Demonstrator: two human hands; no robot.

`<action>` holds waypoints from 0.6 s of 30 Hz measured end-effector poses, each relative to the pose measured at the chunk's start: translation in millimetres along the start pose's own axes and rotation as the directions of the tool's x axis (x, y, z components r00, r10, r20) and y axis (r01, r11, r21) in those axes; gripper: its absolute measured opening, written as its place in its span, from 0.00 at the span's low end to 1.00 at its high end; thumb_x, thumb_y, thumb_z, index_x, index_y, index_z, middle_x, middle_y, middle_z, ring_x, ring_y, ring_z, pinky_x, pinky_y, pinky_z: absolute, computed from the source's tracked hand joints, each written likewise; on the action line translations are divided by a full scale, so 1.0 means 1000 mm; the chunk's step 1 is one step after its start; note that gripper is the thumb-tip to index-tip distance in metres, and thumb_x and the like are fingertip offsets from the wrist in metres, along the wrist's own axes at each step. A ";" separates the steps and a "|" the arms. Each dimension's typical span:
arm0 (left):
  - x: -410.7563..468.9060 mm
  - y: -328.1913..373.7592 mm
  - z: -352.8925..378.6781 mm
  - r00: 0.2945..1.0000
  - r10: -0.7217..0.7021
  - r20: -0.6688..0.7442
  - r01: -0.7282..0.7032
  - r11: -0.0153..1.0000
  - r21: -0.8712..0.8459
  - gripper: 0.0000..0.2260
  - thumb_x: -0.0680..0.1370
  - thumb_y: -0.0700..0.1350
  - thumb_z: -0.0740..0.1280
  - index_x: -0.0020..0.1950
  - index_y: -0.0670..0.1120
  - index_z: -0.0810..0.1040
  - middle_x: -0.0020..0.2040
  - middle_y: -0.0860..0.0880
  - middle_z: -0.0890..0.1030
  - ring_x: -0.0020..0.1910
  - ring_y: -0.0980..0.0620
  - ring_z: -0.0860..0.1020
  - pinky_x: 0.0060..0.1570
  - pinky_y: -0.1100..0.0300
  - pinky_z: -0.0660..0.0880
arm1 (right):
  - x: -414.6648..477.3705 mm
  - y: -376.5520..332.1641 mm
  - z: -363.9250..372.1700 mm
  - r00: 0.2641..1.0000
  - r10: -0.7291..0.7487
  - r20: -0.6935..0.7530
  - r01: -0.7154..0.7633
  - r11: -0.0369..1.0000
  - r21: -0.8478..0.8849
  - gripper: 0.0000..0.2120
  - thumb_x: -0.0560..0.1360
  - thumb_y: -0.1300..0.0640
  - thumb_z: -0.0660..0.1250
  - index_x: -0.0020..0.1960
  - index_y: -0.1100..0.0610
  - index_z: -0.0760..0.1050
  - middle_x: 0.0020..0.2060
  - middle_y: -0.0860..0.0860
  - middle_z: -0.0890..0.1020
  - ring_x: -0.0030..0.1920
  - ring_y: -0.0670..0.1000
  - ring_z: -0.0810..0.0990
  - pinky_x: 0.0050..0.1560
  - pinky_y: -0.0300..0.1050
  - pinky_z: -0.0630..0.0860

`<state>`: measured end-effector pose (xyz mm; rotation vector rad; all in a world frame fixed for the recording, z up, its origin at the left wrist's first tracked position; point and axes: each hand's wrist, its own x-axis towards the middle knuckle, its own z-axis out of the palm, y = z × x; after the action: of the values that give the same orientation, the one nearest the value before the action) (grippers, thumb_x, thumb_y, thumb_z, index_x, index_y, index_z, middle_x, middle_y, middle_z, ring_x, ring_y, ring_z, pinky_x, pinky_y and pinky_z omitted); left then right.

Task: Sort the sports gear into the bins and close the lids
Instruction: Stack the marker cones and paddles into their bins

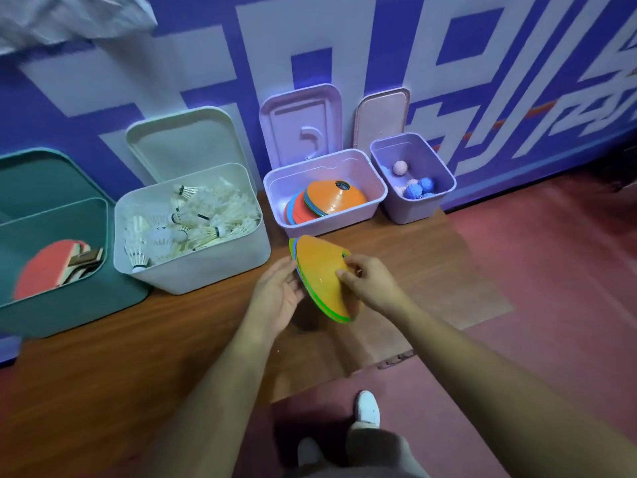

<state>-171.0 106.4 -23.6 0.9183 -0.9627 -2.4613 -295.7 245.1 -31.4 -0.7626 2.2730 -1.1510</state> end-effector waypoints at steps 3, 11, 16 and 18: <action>-0.010 0.008 -0.001 0.998 0.061 0.010 -0.062 0.990 0.126 0.08 0.78 0.36 0.65 0.57 0.39 0.77 0.49 0.42 0.83 0.46 0.48 0.82 0.49 0.54 0.80 | -0.013 -0.021 0.004 0.997 -0.068 -0.025 0.066 0.995 -0.080 0.19 0.76 0.55 0.69 0.64 0.62 0.76 0.55 0.58 0.82 0.48 0.48 0.74 0.50 0.39 0.68; -0.002 0.062 0.010 0.979 0.203 -0.029 -0.198 0.972 0.131 0.06 0.77 0.31 0.64 0.51 0.38 0.78 0.47 0.42 0.83 0.44 0.49 0.81 0.50 0.55 0.79 | 0.003 -0.047 -0.003 0.930 -0.063 -0.363 0.101 0.991 0.088 0.18 0.75 0.50 0.70 0.62 0.56 0.77 0.55 0.55 0.76 0.54 0.48 0.74 0.55 0.39 0.71; 0.028 0.093 0.034 0.978 0.208 -0.017 -0.207 0.977 0.050 0.06 0.76 0.31 0.64 0.51 0.36 0.79 0.43 0.43 0.85 0.41 0.50 0.83 0.41 0.60 0.81 | 0.050 -0.053 -0.025 0.918 0.382 0.105 -0.366 0.715 0.595 0.24 0.74 0.37 0.66 0.60 0.55 0.77 0.53 0.52 0.83 0.50 0.54 0.81 0.49 0.49 0.78; 0.047 0.097 0.046 0.982 0.185 -0.026 -0.185 0.983 0.023 0.07 0.77 0.31 0.63 0.52 0.36 0.78 0.42 0.44 0.85 0.39 0.51 0.83 0.39 0.61 0.81 | 0.071 -0.052 -0.034 0.898 0.348 0.267 -0.422 0.515 0.746 0.21 0.75 0.41 0.67 0.60 0.55 0.78 0.52 0.52 0.85 0.51 0.55 0.84 0.47 0.53 0.81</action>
<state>-229.0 35.6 49.3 0.8275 -1.0170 -2.2817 -355.8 191.5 18.9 0.0720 1.4496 -1.6410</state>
